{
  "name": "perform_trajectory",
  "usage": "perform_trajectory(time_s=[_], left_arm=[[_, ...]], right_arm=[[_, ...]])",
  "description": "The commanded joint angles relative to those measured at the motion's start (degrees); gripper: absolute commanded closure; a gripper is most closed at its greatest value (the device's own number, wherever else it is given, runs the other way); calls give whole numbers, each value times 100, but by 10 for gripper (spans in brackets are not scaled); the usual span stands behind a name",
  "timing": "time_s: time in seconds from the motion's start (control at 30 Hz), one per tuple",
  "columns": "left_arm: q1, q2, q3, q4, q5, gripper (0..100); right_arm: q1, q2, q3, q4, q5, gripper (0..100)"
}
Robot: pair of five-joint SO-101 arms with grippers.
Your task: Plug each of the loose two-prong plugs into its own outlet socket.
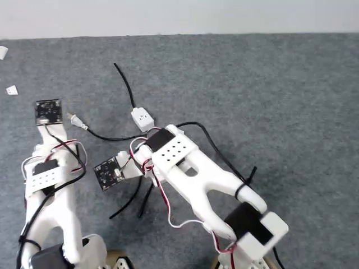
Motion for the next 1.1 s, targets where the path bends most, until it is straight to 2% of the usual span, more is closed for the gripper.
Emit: perform_trajectory(time_s=[0.0, 0.3, 0.57, 0.63, 0.7, 0.73, 0.77, 0.93, 1.07], left_arm=[[-149, -167, -374, -158, 281, 988], [-185, -123, -426, -132, 281, 988], [-185, -123, -426, -123, 281, 988], [-185, -123, -426, -123, 273, 988], [-185, -123, -426, -123, 273, 988], [-185, -114, -426, -123, 273, 988], [-185, -114, -426, -132, 273, 988], [-185, -114, -426, -141, 273, 988], [-185, -114, -426, -141, 273, 988]], right_arm=[[-4, 444, -554, -321, 88, 812], [-22, 2167, -2101, 101, 88, 812], [31, 3081, -2989, 409, 88, 820], [48, 3143, -3042, 409, 88, 883], [75, 3143, -3042, 409, 79, 987], [84, 3143, -3042, 374, 9, 995], [92, 3143, -3042, 356, -123, 970], [92, 3143, -3455, 382, -958, 989], [207, 3143, -4396, 400, -2576, 990]])
